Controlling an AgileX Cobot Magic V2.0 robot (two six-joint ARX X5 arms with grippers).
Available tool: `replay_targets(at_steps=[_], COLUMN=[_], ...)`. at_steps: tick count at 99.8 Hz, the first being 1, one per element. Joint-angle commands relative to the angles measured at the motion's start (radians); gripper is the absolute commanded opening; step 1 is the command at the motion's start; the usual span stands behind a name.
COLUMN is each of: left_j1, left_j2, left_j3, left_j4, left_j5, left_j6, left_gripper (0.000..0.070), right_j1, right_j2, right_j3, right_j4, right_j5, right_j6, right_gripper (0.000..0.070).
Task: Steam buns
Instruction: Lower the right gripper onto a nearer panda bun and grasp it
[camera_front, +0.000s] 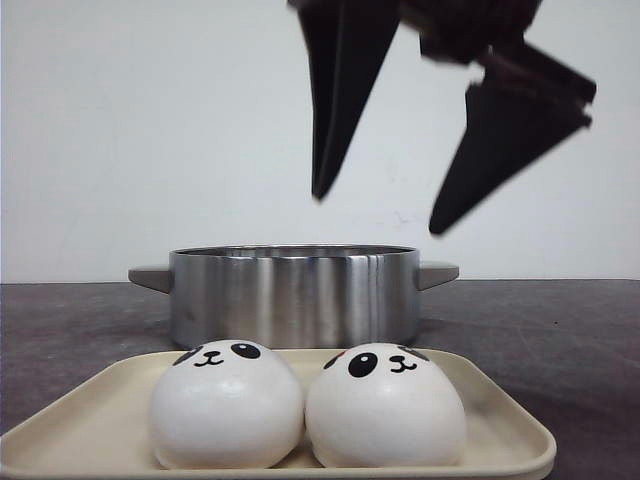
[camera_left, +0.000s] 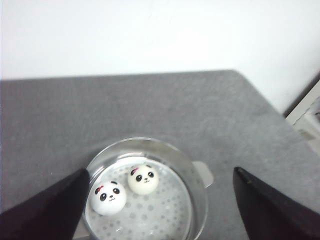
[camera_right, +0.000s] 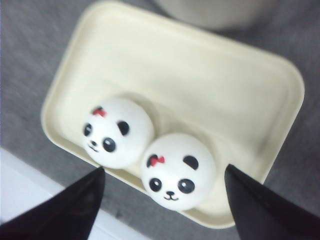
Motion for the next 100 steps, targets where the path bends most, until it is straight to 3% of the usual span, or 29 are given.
replay_targets(at_steps=[1,36,46,52,60,90,100], left_j1=[-0.012,-0.019,-0.028,-0.034,-0.041,-0.051,-0.051], left_j2=[-0.019,-0.108,-0.109,-0.109,-0.108,-0.108,-0.107], left_j3=[0.02,0.02,0.02,0.02,0.02,0.02,0.02], left_j4=[0.003,-0.042,-0.049,-0.056,-0.061,-0.065,-0.064], left_j5=[0.003,0.003,0.003,0.003,0.003,0.003,0.003], left_j6=[0.01,0.01,0.01,0.01,0.01,0.01,0.011], left_gripper=[0.0556,0.0556,0.0556,0.0556,0.0556,0.0556,0.0556], right_j1=[0.011,-0.002,-0.002,-0.002,-0.002,0.0,-0.002], right_j2=[0.045,0.268,0.298,0.307,0.307,0.192,0.136], right_j3=[0.018,0.018,0.018,0.018,0.018,0.114,0.213], right_j4=[0.004,0.046,0.04,0.04,0.049,0.058,0.064], right_j5=[-0.014,-0.075,-0.084,-0.084,-0.073,-0.006,0.062], right_j6=[0.013,0.013,0.018,0.017,0.016,0.003,-0.014], right_gripper=[0.0493,0.0487,0.044,0.0314,0.0,0.0009,0.0008])
